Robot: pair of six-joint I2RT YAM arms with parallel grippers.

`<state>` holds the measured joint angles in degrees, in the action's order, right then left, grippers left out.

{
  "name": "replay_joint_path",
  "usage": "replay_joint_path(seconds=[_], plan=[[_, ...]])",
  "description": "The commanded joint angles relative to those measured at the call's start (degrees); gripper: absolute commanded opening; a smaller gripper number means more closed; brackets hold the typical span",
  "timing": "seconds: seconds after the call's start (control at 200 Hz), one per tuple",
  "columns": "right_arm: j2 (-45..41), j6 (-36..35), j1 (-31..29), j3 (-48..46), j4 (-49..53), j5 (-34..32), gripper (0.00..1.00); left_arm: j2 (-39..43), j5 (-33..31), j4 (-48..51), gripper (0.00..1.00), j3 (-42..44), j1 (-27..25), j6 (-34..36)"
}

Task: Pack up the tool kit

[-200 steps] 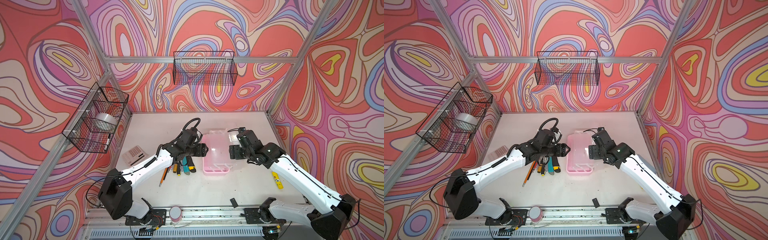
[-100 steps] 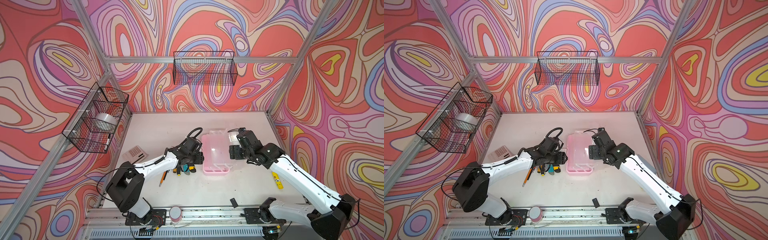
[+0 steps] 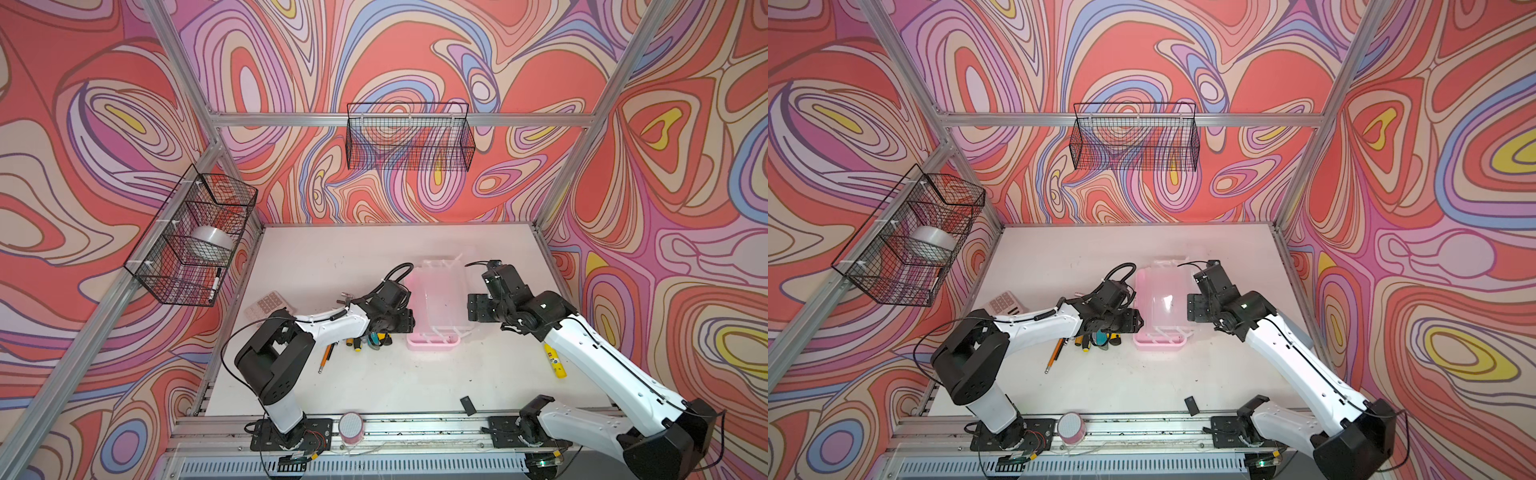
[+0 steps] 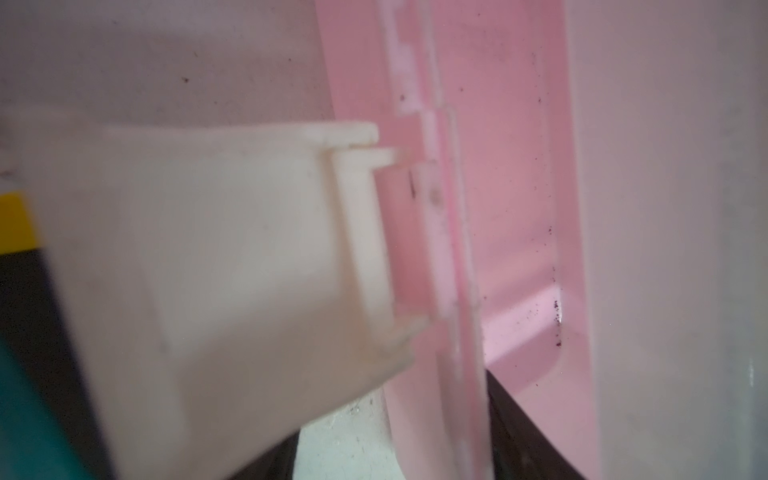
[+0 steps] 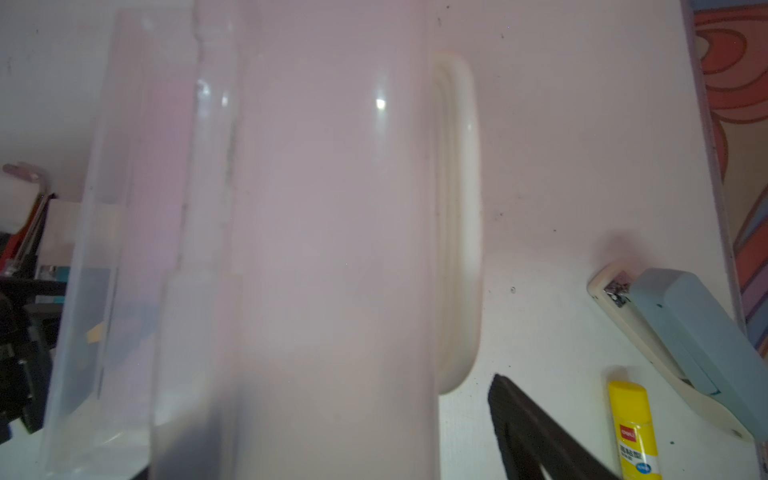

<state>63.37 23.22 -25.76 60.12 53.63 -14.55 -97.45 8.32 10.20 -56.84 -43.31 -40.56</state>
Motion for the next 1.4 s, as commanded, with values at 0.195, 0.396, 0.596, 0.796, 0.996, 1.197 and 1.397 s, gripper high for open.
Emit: replay_joint_path(seconds=[0.195, 0.396, 0.596, 0.796, 0.996, 1.197, 1.397], plan=[[-0.3, -0.3, 7.6, -0.4, 1.8, 1.4, 0.90, -1.3, -0.8, -1.5, 0.64, 1.2, -0.1, -1.0], [1.3, -0.8, 7.6, 1.3, 1.2, 0.9, 0.88, -0.6, -1.0, -2.1, 0.64, 1.9, -0.1, -1.2], [2.3, -2.0, 7.6, 5.6, 0.4, 2.6, 0.86, 1.3, -2.1, 1.0, 0.72, -1.7, -0.1, 1.8], [4.1, -3.1, 7.6, 9.9, -1.9, 6.9, 0.82, 4.9, -6.0, 8.8, 0.78, -7.5, 0.3, 5.5], [6.2, -2.9, 7.5, 12.4, -6.3, 13.5, 0.77, 13.5, -11.2, 13.3, 0.77, -5.7, 1.8, 5.9], [7.5, -2.3, 7.1, 13.2, -8.8, 16.5, 0.74, 21.2, -14.2, 19.3, 0.73, -2.7, 7.1, 7.2], [8.2, 0.2, 2.2, 11.8, -12.1, 17.0, 0.71, 22.3, -12.7, 20.8, 0.66, 1.6, 15.0, 8.0]])
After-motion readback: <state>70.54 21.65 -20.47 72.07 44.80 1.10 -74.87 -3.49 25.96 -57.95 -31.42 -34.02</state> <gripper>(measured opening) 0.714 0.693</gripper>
